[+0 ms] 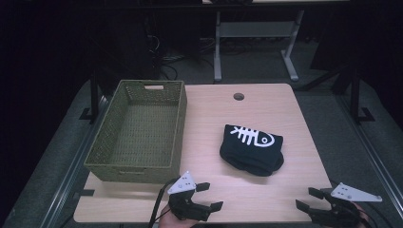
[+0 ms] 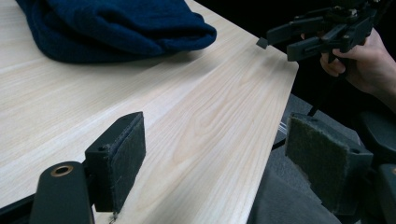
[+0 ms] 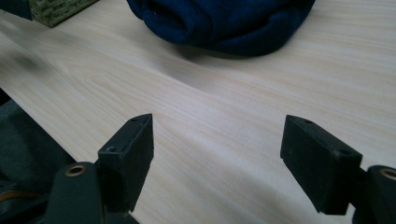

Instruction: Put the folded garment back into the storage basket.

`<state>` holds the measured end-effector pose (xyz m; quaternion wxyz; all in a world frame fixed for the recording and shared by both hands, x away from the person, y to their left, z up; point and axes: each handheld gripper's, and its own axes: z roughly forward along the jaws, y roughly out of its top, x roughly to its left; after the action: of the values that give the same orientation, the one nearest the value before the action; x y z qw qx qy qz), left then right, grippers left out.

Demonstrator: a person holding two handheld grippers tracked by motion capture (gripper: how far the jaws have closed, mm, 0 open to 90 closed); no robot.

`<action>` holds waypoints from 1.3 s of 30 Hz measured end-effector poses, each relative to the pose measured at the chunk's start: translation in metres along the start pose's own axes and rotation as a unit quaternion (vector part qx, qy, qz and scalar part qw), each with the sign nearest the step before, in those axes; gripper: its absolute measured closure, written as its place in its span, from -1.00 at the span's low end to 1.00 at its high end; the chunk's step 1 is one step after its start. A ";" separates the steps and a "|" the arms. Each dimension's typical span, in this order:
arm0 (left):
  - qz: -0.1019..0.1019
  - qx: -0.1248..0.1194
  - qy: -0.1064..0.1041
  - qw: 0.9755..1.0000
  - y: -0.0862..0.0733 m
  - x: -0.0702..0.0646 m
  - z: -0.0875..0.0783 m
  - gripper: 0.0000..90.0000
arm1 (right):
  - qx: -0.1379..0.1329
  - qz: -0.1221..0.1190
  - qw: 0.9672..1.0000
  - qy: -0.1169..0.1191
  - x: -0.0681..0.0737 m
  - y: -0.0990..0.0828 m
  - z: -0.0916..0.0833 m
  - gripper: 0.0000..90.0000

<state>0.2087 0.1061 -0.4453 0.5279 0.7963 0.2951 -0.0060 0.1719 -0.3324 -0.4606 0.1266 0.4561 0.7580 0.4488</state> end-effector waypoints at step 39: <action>-0.055 0.000 0.005 0.998 0.072 0.044 0.056 -0.61 | 0.036 0.006 0.998 0.047 -0.019 0.089 0.041 -0.45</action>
<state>0.2959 0.0600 -0.4239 0.5257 0.7788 0.3408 -0.0310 0.2582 -0.3082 -0.4174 0.0712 0.4435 0.7760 0.4427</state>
